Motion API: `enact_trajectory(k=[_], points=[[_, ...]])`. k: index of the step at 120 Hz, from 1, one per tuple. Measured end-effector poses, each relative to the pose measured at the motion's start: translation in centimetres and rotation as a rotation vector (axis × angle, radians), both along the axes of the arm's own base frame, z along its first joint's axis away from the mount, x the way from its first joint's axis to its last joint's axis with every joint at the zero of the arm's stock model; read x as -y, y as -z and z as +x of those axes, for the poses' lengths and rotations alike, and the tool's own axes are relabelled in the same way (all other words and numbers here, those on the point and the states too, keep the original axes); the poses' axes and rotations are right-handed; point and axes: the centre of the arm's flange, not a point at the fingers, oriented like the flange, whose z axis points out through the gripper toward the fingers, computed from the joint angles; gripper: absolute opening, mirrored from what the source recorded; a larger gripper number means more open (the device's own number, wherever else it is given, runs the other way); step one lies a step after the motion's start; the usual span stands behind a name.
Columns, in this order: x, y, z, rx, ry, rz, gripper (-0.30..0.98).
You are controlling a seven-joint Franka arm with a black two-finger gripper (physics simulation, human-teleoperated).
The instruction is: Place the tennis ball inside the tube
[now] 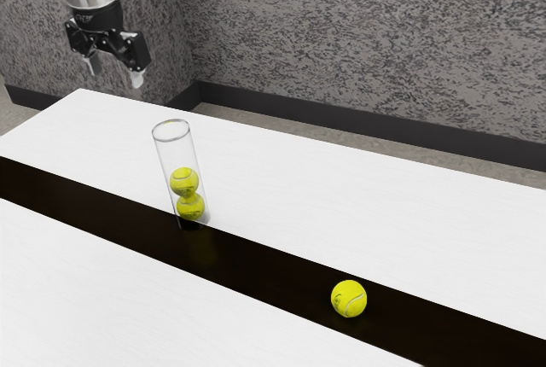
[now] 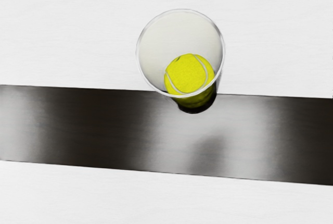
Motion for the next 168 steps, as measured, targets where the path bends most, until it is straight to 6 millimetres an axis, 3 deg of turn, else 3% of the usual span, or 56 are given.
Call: enact_trajectory(k=[22, 31, 39, 71, 84, 94, 115, 140, 168], points=[[1.9, 0.0, 0.2, 0.008, 0.039, 0.002, 0.69], [4.1, -0.1, 0.2, 0.013, 0.082, 0.000, 0.69], [7.5, 0.3, 0.2, 0.019, 0.146, -0.013, 0.69], [23.3, 16.1, 0.9, -0.114, 0.249, -0.199, 0.69], [27.7, 21.7, 1.0, -0.151, 0.227, -0.240, 0.69], [29.7, 24.8, 1.2, -0.159, 0.200, -0.254, 0.69], [33.3, 29.0, 0.8, -0.165, 0.187, -0.250, 0.69], [35.0, 32.9, 1.5, -0.150, 0.172, -0.231, 0.69], [36.5, 35.2, 2.2, -0.128, 0.170, -0.233, 0.69]])
